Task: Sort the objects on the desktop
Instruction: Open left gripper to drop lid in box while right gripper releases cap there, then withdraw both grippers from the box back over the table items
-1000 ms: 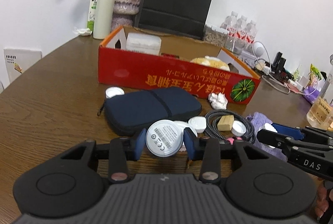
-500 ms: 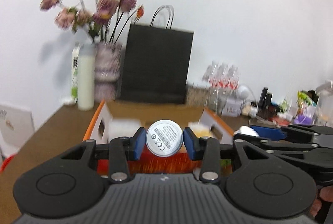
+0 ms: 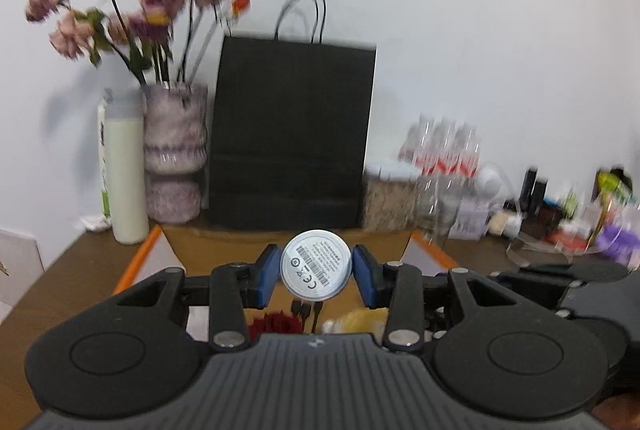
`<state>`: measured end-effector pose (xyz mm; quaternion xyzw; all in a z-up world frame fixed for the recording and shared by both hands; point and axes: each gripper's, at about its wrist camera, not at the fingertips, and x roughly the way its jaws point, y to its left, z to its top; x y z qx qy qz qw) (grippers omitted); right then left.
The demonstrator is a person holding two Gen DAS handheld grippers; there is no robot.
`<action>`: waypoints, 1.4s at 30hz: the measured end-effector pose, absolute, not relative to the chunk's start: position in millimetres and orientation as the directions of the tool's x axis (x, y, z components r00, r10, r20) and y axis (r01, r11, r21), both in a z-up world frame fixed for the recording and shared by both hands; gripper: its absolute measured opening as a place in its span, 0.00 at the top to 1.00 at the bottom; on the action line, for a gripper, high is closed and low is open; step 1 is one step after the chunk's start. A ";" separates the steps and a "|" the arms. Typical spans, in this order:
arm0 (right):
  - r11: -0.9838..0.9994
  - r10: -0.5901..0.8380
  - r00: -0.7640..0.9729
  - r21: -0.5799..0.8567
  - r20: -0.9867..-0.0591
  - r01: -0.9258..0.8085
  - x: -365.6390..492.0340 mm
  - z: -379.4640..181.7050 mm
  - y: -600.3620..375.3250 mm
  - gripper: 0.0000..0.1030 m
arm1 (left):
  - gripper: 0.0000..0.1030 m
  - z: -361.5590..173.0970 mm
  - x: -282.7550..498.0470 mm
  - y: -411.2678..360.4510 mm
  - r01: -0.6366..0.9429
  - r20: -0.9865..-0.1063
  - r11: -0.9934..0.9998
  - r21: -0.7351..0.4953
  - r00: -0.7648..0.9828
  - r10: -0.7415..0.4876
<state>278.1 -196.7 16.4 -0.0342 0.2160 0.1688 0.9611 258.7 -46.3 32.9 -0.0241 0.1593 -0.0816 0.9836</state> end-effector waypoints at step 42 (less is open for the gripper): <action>0.966 0.227 0.884 -0.021 -0.408 -0.257 227.4 -0.7 -222.9 0.00 | 0.00 17.3 195.1 -39.3 0.095 -0.239 0.995 -0.041 0.966 -0.102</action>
